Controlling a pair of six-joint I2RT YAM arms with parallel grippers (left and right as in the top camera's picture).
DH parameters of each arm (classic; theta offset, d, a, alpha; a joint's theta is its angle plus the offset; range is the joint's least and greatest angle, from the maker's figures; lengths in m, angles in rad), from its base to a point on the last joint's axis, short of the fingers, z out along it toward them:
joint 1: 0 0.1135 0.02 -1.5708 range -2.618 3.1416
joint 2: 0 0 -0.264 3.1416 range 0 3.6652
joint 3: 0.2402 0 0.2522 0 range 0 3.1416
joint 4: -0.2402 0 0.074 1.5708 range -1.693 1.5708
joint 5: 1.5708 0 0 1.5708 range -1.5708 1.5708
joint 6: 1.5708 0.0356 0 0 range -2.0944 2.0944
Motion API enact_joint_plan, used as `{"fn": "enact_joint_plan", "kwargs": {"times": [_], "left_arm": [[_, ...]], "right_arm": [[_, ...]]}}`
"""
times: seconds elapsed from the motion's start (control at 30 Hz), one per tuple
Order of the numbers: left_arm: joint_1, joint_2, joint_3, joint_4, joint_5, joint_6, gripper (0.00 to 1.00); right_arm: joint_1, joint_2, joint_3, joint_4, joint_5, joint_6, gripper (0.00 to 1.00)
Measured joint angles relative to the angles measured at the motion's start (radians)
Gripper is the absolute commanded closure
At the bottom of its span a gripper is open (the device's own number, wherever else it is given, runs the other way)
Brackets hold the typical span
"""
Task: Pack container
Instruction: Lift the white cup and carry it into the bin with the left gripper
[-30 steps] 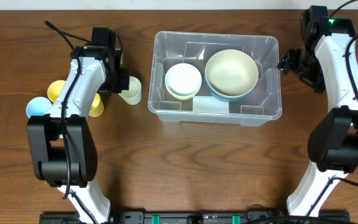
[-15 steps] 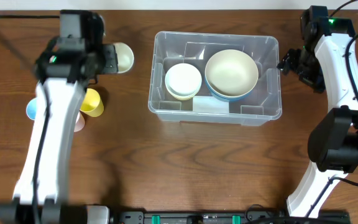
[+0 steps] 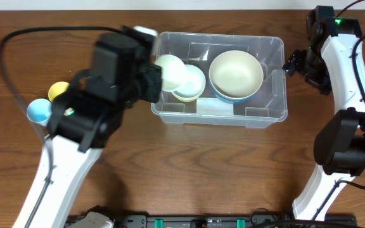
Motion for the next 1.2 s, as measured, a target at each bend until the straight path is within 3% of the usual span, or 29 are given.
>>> {"fn": "enact_joint_plan", "kwargs": {"times": [0.27, 0.8, 1.2], "left_arm": [[-0.045, 0.185, -0.014, -0.077, 0.0, -0.037, 0.94], [-0.048, 0.428, -0.018, -0.079, 0.0, -0.045, 0.94], [-0.048, 0.473, -0.018, -0.074, -0.001, -0.068, 0.94]], "right_arm": [[0.0, 0.0, 0.0, 0.0, 0.0, 0.0, 0.01], [0.0, 0.0, 0.0, 0.0, 0.0, 0.0, 0.01], [0.0, 0.0, 0.0, 0.0, 0.0, 0.0, 0.01]]}}
